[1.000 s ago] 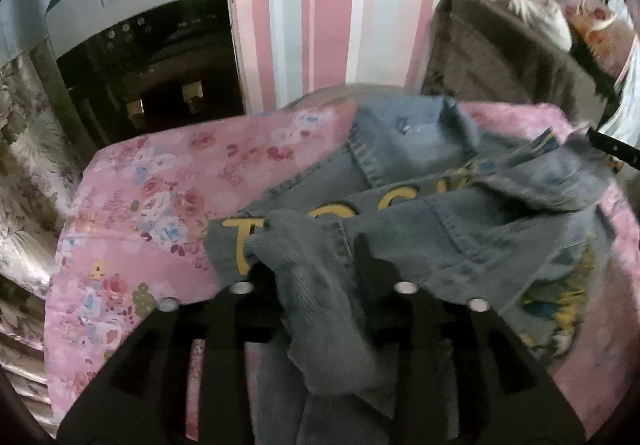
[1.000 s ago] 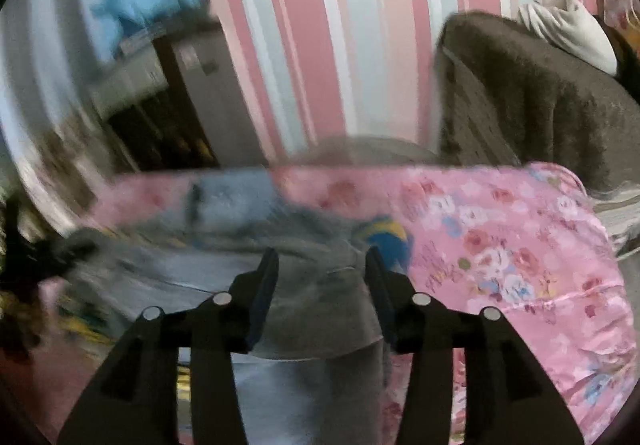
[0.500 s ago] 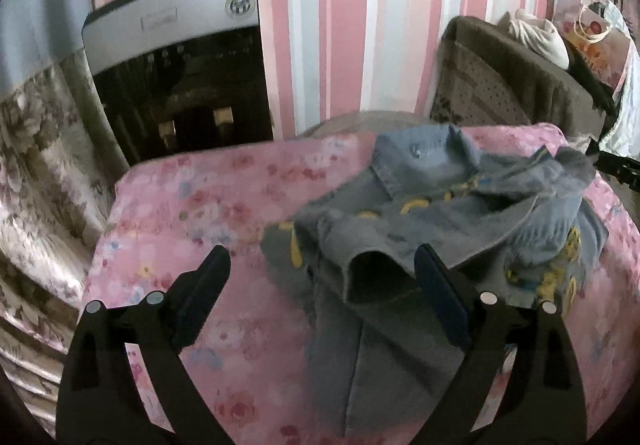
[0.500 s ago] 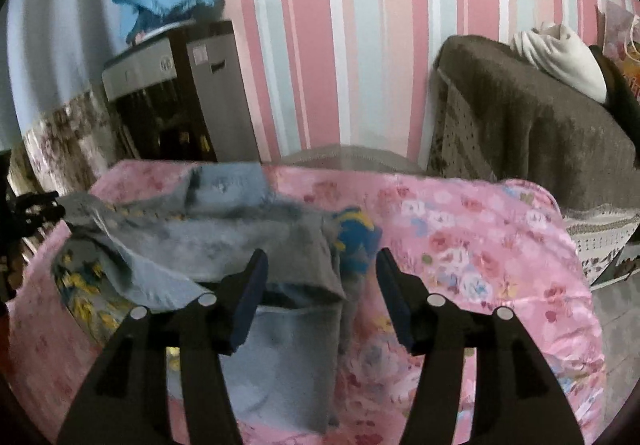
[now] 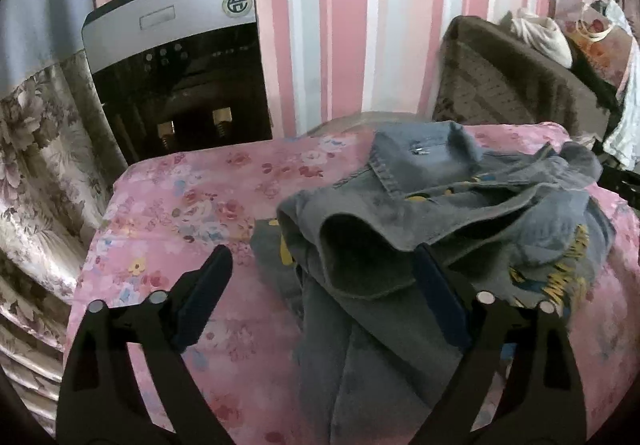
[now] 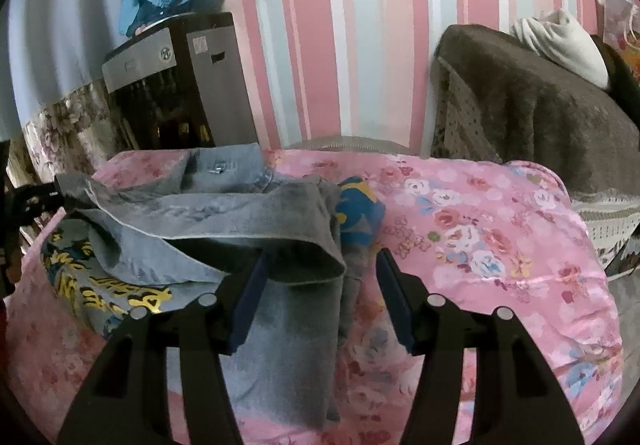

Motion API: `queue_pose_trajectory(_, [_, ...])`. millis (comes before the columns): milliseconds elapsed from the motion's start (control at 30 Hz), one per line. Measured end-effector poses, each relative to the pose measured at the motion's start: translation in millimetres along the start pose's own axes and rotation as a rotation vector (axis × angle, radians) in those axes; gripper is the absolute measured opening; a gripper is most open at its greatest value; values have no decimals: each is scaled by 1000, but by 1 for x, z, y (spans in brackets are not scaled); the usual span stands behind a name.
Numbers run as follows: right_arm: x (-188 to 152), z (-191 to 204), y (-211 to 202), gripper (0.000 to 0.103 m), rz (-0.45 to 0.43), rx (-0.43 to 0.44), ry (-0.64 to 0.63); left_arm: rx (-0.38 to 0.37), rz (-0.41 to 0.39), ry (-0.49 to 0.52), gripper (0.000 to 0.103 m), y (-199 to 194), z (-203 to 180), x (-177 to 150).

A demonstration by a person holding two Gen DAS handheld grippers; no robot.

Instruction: Fold large clothes

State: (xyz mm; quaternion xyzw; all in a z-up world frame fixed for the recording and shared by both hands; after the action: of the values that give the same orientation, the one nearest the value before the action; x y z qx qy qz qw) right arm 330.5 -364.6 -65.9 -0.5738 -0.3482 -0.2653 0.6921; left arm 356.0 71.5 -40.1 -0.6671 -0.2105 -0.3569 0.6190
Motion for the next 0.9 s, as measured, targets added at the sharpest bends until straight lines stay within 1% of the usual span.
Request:
queue_pose_trajectory(33, [-1,1,5,55,13,-4,-5,-2,6,2,78,4,0,1])
queue_pose_trajectory(67, [-3,0,10,49,24,-12,-11,-5,13,0,74,8,0,1])
queue_pose_trajectory(100, [-3,0,13,45,19,-16,-14,-12,24,-13,64,12,1,1])
queue_pose_trajectory(133, [-2,1,16,36,16,-21,-20,-13,31,-19,48,15,2,0])
queue_pose_trajectory(167, [1,1,20,26,12,-29,-25,-11,41,-22,42,19,3,0])
queue_pose_trajectory(200, [3,1,22,19,8,-32,-27,-15,45,-26,36,20,4,0])
queue_pose_trajectory(233, [6,1,24,8,0,-37,-31,-16,45,-28,29,22,5,1])
queue_pose_trajectory(267, [11,2,26,4,-10,-50,-38,-13,47,-26,25,25,6,2])
queue_pose_trajectory(300, [15,2,26,3,-18,-57,-41,-19,56,-27,20,29,6,4])
queue_pose_trajectory(400, [32,3,23,1,-56,-89,-48,-15,65,-42,6,36,8,14])
queue_pose_trajectory(500, [56,-3,14,1,-90,-114,-17,8,31,-56,6,33,15,34])
queue_pose_trajectory(533, [69,-6,14,1,-101,-114,4,11,24,-65,5,34,19,43])
queue_pose_trajectory(633, [97,-5,17,1,-121,-149,-19,18,20,-82,6,41,29,64])
queue_pose_trajectory(667, [110,-5,23,1,-116,-152,-9,26,18,-84,6,44,33,70])
queue_pose_trajectory(700, [117,-7,29,1,-104,-147,8,28,19,-93,6,49,38,75])
queue_pose_trajectory(733, [125,-12,43,1,-75,-136,44,10,39,-126,7,59,45,78])
queue_pose_trajectory(800, [130,-18,71,1,-7,-129,73,-26,85,-191,7,79,57,76])
queue_pose_trajectory(833, [130,-19,82,1,16,-132,81,-37,127,-215,7,96,61,71])
queue_pose_trajectory(900, [121,-20,112,2,96,-164,68,-33,187,-220,8,117,62,60])
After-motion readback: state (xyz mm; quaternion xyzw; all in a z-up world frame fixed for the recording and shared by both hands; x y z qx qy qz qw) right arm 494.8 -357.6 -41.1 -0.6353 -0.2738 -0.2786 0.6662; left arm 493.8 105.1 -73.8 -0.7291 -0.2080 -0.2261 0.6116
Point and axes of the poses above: each gripper's, at about its wrist camera, not at the fingertips, and y roughly the way its jaws point, z to its left, x to its top, the point moved 8 cm from there along y, roughly the way its jaws point
